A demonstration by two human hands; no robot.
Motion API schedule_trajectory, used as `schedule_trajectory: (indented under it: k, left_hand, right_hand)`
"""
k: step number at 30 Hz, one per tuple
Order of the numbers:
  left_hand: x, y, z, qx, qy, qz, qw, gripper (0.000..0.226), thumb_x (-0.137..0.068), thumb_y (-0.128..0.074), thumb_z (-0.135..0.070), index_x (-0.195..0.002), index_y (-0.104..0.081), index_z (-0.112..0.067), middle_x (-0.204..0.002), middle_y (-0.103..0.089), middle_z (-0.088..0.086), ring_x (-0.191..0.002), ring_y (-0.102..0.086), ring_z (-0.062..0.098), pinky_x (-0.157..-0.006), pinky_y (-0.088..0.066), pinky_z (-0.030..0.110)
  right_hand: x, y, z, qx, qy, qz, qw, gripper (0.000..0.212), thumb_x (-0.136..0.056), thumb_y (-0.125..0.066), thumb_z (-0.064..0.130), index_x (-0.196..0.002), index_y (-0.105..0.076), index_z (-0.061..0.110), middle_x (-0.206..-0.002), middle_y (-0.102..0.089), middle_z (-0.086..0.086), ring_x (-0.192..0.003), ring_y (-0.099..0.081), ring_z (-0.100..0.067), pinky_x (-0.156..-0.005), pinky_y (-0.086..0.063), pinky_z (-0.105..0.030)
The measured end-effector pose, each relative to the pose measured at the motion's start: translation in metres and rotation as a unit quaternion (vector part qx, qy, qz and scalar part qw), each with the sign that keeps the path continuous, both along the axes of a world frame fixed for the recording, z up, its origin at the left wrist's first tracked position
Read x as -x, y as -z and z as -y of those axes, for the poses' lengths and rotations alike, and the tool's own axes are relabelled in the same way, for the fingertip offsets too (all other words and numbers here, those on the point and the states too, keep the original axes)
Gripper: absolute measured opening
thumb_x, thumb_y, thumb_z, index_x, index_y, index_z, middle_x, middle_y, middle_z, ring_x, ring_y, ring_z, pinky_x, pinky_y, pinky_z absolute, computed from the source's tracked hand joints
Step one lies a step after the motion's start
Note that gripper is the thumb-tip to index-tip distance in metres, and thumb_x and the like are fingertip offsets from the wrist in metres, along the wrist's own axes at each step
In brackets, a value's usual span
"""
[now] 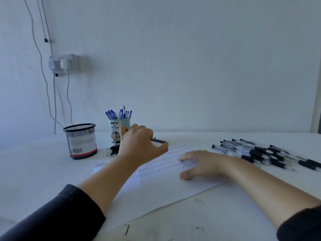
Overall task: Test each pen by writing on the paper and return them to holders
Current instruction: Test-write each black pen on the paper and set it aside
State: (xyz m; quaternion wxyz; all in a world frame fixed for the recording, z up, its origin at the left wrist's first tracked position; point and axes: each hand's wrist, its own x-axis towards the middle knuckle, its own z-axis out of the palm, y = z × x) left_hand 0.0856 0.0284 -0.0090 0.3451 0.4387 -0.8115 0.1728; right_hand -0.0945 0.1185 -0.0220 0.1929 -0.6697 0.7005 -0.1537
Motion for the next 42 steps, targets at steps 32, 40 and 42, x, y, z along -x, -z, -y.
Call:
schedule_trajectory:
  k: [32,40,42]
  left_hand:
    - [0.044,0.016,-0.034,-0.476,0.201,-0.461,0.722,0.008,-0.081,-0.058,0.005,-0.077,-0.057,-0.001,-0.070,-0.061,0.018,-0.050,-0.062,0.020,-0.046,-0.051,0.023]
    - [0.042,0.014,-0.040,-0.465,0.184,-0.379,0.779,0.010,-0.074,-0.062,0.010,-0.075,-0.059,-0.001,-0.054,-0.057,0.013,-0.037,-0.052,0.014,-0.041,-0.047,0.019]
    - [0.043,0.015,-0.041,-0.456,0.175,-0.365,0.792,0.010,-0.073,-0.061,0.009,-0.074,-0.059,-0.001,-0.053,-0.054,0.012,-0.034,-0.049,0.013,-0.039,-0.044,0.018]
  right_hand:
    - [0.019,-0.010,-0.009,-0.053,0.030,-0.023,0.998,0.090,-0.070,-0.072,0.060,-0.145,-0.025,0.045,-0.150,-0.016,0.013,-0.141,-0.022,-0.013,-0.115,-0.021,-0.038]
    - [0.019,-0.009,-0.009,-0.057,0.028,-0.022,0.998,0.088,-0.070,-0.071,0.060,-0.144,-0.026,0.045,-0.150,-0.016,0.013,-0.141,-0.021,-0.014,-0.115,-0.021,-0.039]
    - [0.019,-0.009,-0.008,-0.055,0.028,-0.019,0.998,0.088,-0.070,-0.071,0.060,-0.144,-0.027,0.044,-0.149,-0.016,0.013,-0.141,-0.021,-0.014,-0.115,-0.021,-0.038]
